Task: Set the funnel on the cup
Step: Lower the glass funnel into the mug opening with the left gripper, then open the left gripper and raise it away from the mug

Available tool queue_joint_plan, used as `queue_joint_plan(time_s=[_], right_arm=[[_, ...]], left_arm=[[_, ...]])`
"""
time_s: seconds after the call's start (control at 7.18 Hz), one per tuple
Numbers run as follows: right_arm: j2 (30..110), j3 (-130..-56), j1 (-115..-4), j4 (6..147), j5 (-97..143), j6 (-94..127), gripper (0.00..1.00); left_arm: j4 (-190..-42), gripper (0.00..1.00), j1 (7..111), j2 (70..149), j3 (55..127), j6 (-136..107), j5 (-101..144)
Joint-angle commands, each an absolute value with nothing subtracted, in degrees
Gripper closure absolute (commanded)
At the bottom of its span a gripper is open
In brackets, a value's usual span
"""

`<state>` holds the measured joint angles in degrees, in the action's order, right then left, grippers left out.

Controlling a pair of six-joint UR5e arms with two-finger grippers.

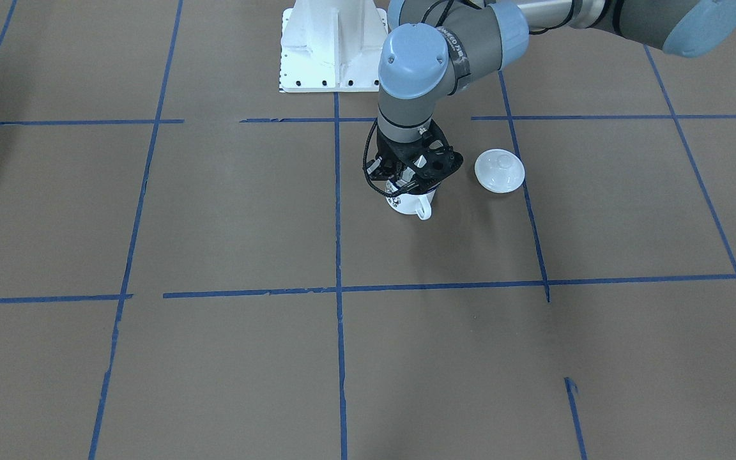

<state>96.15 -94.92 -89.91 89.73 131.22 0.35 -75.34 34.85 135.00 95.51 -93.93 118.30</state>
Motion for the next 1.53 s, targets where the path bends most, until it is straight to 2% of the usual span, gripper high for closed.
queue_joint_plan(time_s=[0.0, 0.28, 0.42, 0.56, 0.7, 0.97, 1.11, 1.39], right_arm=[[96.2, -94.9, -89.9, 89.7, 131.2, 0.4, 0.0], [96.2, -94.9, -89.9, 89.7, 131.2, 0.4, 0.0], [96.2, -94.9, -89.9, 89.7, 131.2, 0.4, 0.0], [96.2, -94.9, -89.9, 89.7, 131.2, 0.4, 0.0], [96.2, -94.9, -89.9, 89.7, 131.2, 0.4, 0.0], [96.2, -94.9, -89.9, 89.7, 131.2, 0.4, 0.0], [96.2, -94.9, -89.9, 89.7, 131.2, 0.4, 0.0], [96.2, -94.9, -89.9, 89.7, 131.2, 0.4, 0.0]], left_arm=[[-75.7, 1.0, 34.9, 135.0, 94.8, -93.6, 118.2], [-76.4, 1.0, 34.9, 134.9, 94.3, -93.6, 118.2], [-76.5, 0.94, 34.9, 134.9, 94.3, -93.6, 118.2], [-76.5, 0.77, 34.9, 135.0, 94.5, -93.6, 118.3], [-76.6, 0.01, 34.9, 134.9, 94.7, -93.7, 118.2], [-76.5, 0.0, 35.6, 134.9, 96.4, -93.5, 118.0], [-76.0, 0.0, 38.6, 132.7, 102.1, -90.7, 118.1], [-76.4, 0.0, 44.0, 121.4, 117.4, -76.2, 118.2]])
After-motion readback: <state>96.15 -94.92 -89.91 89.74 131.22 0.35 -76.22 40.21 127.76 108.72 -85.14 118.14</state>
